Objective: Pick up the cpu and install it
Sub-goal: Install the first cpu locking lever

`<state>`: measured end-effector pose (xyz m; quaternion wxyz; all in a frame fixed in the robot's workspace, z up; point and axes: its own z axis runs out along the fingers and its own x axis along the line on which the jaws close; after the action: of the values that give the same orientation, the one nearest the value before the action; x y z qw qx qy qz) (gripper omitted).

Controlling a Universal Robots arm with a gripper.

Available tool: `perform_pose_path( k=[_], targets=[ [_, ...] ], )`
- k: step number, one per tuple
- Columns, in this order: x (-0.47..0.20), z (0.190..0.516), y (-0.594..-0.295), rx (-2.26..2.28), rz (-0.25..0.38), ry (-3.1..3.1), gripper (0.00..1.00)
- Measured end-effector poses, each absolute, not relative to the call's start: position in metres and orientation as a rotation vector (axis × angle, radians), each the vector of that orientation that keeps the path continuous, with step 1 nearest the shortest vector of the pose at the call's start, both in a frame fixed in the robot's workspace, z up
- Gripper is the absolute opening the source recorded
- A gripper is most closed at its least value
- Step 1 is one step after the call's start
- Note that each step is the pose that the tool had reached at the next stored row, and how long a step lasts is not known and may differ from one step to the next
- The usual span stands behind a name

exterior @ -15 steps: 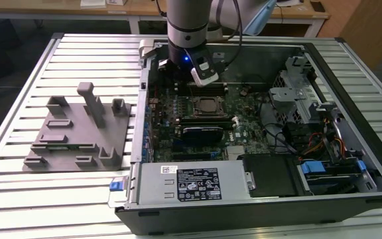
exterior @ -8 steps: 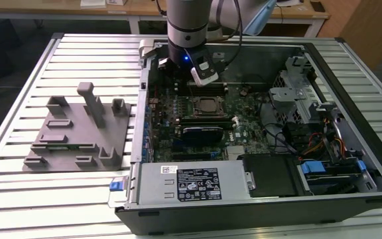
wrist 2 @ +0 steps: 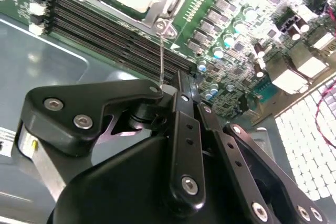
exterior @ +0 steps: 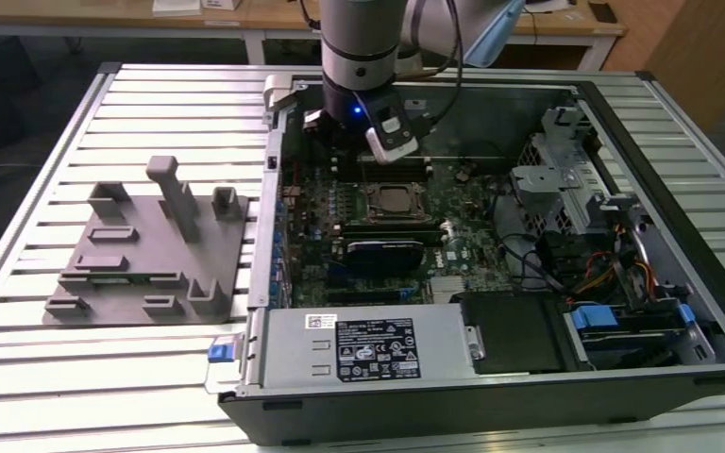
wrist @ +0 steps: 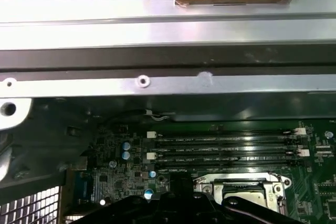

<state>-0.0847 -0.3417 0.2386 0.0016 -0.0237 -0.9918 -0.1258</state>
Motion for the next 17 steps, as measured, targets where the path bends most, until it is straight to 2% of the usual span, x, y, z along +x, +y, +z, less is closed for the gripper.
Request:
perform_pose_path(
  k=[17],
  targets=[
    [-0.058,0.239,-0.342,-0.084,-0.396,-3.113,0.11]
  ],
)
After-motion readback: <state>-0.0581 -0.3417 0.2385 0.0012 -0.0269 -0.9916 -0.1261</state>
